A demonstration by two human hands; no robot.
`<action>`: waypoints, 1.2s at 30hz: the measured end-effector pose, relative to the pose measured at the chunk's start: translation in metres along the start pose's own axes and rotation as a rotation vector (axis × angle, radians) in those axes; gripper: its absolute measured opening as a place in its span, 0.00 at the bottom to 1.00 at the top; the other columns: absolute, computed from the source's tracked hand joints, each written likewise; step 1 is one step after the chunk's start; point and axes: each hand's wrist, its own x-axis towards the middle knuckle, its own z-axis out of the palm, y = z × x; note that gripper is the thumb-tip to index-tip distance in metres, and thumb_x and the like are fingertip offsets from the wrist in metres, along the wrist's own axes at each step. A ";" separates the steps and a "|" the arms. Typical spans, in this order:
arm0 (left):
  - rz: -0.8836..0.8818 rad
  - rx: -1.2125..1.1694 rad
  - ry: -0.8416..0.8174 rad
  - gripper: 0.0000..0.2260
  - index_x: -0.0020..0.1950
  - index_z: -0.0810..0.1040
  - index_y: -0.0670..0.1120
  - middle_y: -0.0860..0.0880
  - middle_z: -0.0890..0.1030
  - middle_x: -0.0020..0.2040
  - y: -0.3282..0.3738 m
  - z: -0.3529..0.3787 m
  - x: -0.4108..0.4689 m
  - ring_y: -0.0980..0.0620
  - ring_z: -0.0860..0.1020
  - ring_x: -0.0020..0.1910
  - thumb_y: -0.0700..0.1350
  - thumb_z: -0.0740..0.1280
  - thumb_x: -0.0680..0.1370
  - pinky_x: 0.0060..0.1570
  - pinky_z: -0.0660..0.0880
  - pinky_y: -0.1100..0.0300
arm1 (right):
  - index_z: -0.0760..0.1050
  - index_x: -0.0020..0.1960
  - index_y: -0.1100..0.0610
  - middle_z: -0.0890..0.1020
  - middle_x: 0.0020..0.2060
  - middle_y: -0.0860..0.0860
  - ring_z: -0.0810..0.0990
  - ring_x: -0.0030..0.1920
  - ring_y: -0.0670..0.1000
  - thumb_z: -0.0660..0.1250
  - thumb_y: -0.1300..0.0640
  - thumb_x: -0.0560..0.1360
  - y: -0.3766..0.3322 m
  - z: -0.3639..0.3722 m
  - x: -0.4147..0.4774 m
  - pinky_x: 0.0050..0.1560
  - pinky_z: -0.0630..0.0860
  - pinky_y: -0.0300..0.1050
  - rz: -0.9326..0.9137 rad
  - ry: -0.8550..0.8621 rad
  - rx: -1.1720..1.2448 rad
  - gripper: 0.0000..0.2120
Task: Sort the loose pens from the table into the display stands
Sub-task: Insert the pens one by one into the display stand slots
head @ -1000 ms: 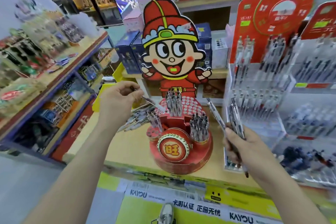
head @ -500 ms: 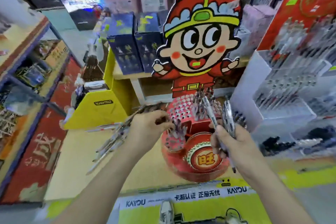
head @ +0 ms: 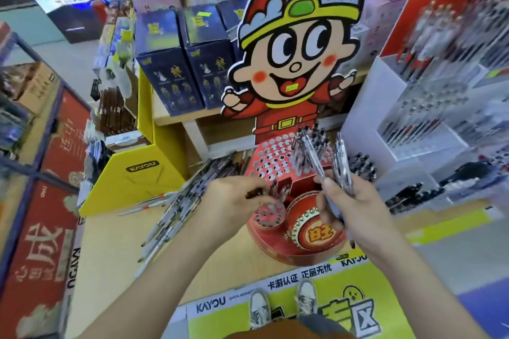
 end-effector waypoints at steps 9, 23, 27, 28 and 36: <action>0.049 0.035 0.001 0.11 0.42 0.84 0.44 0.53 0.84 0.36 -0.001 0.004 0.002 0.57 0.80 0.36 0.51 0.71 0.71 0.39 0.76 0.63 | 0.74 0.47 0.56 0.76 0.28 0.47 0.73 0.27 0.47 0.64 0.55 0.80 0.001 0.004 -0.002 0.28 0.65 0.40 -0.016 -0.004 -0.047 0.05; 0.155 0.291 -0.215 0.19 0.61 0.79 0.45 0.47 0.84 0.46 -0.008 0.021 0.009 0.45 0.81 0.45 0.45 0.75 0.72 0.44 0.79 0.55 | 0.76 0.52 0.56 0.75 0.32 0.55 0.71 0.24 0.44 0.64 0.57 0.80 0.001 0.009 -0.007 0.21 0.62 0.35 0.001 0.050 0.049 0.04; 0.089 0.128 -0.112 0.09 0.55 0.83 0.45 0.50 0.85 0.48 -0.005 0.017 0.005 0.50 0.82 0.48 0.44 0.70 0.75 0.49 0.79 0.54 | 0.76 0.54 0.57 0.74 0.32 0.56 0.70 0.21 0.40 0.63 0.60 0.80 0.002 0.009 -0.008 0.19 0.61 0.33 0.047 0.021 0.108 0.05; 0.118 0.140 -0.067 0.07 0.50 0.84 0.45 0.50 0.85 0.45 -0.005 0.018 0.005 0.51 0.82 0.45 0.43 0.69 0.74 0.46 0.80 0.55 | 0.76 0.54 0.57 0.74 0.32 0.55 0.70 0.22 0.41 0.63 0.59 0.80 0.003 0.010 -0.008 0.19 0.61 0.34 0.050 0.014 0.121 0.05; 0.139 0.298 -0.024 0.13 0.51 0.83 0.49 0.51 0.83 0.35 -0.004 0.027 0.006 0.50 0.81 0.35 0.53 0.65 0.74 0.29 0.78 0.58 | 0.76 0.57 0.54 0.76 0.32 0.53 0.65 0.22 0.48 0.65 0.49 0.73 0.010 0.015 -0.005 0.24 0.55 0.40 0.048 -0.093 0.308 0.15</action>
